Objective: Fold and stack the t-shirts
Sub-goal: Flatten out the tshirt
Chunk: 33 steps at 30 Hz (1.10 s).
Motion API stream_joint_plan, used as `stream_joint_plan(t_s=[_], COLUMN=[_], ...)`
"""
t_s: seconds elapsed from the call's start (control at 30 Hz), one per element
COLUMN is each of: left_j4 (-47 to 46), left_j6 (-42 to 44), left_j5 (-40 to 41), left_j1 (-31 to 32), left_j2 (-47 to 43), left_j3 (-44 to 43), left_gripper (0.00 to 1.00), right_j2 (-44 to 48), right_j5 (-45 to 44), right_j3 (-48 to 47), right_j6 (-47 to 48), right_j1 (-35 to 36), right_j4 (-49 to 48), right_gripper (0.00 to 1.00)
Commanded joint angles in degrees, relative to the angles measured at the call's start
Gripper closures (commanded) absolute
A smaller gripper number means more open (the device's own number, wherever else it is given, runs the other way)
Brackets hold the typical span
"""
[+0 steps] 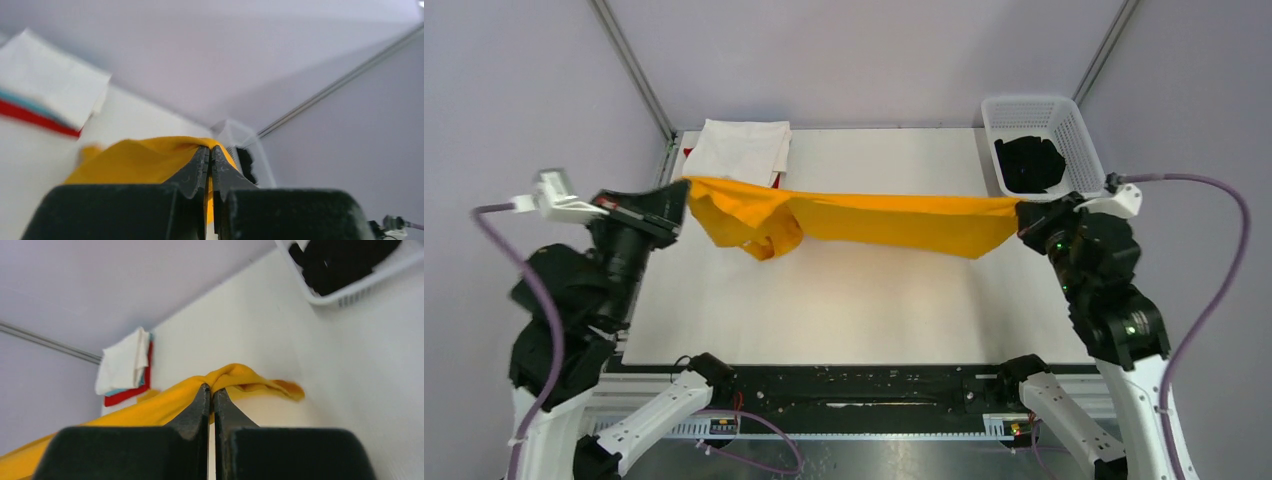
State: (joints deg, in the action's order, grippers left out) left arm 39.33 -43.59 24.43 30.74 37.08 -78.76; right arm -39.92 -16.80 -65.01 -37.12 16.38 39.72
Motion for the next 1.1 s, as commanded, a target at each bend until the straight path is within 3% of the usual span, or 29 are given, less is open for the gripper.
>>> stream_joint_plan(t_s=[0.0,0.17,0.2,0.23,0.43,0.6,0.77,1.07], left_j4=[-5.3,-4.4,-4.4,-4.3,-3.8,-3.7,-3.6,-7.3], left_j6=[11.4,16.0,16.4,16.7,17.3,17.7,19.4,21.8], left_j5=[-8.2,-25.5,-27.8,-29.6,-33.3,-32.4,-25.8,7.0], left_j1=[0.0,0.0,0.0,0.0,-0.1,-0.4,-0.3,-1.2], left_j2=[4.8,9.0,9.5,9.7,11.0,12.3,15.1,24.6], left_j3=[-14.7,-30.3,-33.5,-35.5,-43.5,-42.9,-36.2,-14.3], left_gripper=[1.0,1.0,1.0,1.0,1.0,1.0,1.0,1.0], right_j2=[1.6,2.9,8.1,4.8,9.0,9.5,6.6,-5.5], right_j5=[1.1,5.1,6.3,7.3,7.8,4.5,-1.2,-16.2], right_j3=[-11.4,-22.3,-24.0,-25.0,-28.3,-29.0,-25.4,-6.1], right_j6=[4.8,6.8,7.2,7.3,7.0,7.3,8.3,8.7], right_j1=[-0.2,-0.2,-0.2,-0.2,-0.2,-0.2,-0.2,-0.2], right_j4=[4.1,10.5,11.2,11.9,13.4,14.1,13.8,3.1], right_gripper=[1.0,1.0,1.0,1.0,1.0,1.0,1.0,1.0])
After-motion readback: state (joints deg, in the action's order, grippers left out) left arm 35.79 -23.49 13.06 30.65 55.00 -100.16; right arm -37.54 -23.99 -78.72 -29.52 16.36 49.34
